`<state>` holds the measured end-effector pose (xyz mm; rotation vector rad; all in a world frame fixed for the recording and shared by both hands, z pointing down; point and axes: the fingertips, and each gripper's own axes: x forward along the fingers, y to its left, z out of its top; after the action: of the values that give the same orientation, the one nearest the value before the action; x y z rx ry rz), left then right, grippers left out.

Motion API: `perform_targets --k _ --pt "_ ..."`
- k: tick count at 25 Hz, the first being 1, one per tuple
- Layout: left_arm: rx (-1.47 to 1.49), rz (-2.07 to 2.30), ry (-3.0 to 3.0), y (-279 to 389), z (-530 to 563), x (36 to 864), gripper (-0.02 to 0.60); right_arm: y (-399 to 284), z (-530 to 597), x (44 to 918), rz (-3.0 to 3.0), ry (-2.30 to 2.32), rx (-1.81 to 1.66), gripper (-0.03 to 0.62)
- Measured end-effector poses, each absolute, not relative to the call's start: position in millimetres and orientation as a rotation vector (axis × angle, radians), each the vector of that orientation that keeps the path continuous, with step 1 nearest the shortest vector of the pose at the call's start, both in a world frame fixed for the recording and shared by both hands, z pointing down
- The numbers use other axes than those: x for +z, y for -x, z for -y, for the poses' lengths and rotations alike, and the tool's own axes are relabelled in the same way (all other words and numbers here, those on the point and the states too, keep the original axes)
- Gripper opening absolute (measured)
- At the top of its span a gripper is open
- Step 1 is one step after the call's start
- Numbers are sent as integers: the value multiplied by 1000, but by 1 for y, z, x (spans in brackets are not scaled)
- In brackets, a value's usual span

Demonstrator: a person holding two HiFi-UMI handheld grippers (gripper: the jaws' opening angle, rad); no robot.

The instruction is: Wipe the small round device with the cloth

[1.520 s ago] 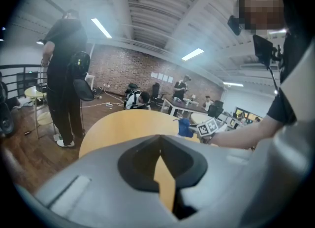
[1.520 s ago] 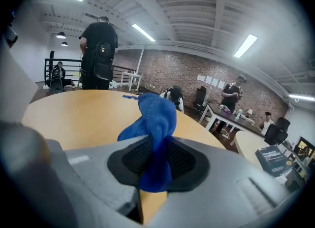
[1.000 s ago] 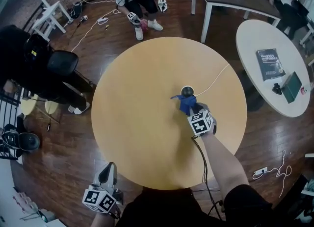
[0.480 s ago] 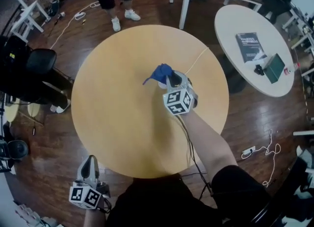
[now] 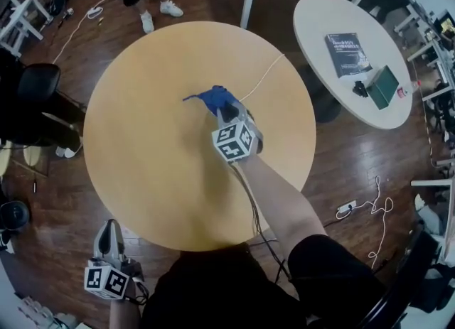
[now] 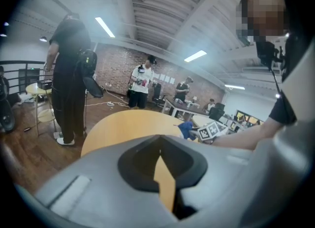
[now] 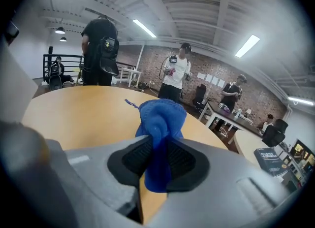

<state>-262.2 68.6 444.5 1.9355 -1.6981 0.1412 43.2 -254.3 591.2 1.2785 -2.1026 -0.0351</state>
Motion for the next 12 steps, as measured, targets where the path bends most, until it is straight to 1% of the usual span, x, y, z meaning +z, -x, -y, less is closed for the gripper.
perform_targets --k 6,12 --pt "148 1668 -1963 251 -62 447 6 -45 251 603 2098 -1227 15 83" --pt "151 1656 -1974 246 -65 449 6 -50 217 662 2047 -1108 302 83"
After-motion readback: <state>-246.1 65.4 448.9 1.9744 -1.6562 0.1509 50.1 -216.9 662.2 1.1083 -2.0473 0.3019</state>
